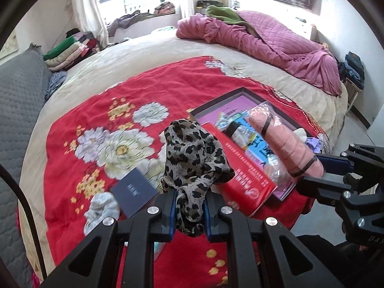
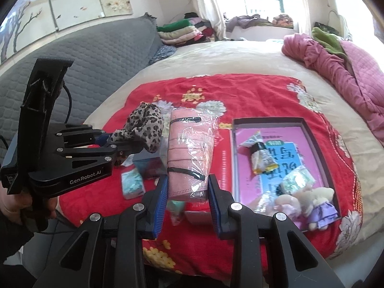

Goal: Organize soft objects
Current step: 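Carry the scrunchie and the pink towel over the tray with both grippers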

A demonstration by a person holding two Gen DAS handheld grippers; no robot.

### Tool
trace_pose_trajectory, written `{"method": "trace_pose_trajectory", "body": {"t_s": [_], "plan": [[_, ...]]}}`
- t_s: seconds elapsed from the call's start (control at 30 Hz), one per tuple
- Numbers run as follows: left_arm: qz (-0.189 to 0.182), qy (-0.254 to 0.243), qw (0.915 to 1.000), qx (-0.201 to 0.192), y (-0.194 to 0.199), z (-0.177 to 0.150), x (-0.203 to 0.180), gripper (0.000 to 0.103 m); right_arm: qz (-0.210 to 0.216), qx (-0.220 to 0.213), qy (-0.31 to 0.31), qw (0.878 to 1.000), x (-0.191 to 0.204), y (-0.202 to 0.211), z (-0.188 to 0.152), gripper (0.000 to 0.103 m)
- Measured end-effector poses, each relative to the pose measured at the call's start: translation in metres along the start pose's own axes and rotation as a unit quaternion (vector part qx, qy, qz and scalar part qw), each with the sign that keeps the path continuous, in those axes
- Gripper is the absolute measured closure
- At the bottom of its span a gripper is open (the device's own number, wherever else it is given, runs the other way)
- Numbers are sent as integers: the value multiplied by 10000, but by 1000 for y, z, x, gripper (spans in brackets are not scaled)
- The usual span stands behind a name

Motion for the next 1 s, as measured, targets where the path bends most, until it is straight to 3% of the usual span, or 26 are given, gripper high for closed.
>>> {"method": "trace_pose_trajectory", "body": {"t_s": [0.63,1.0], "plan": [[-466,-550,9974,63,-63,62,-77,85,-460,88,-598,9971,-93,-2,-13,70],[-653,-747,9944,367,-119,81,-118,85,-742,353,-865,9929,-140,-24,-23,70]]}}
Point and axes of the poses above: each gripper's, at about its wrist camera, not at the fingertips, and y roughly against the way its jaws point, x to its left, z to its top, the point moved 6 cm from there along -y, roughly the way its jaws point, and after that the axes turned 2 degrees about -z, right-handed, at the moved point
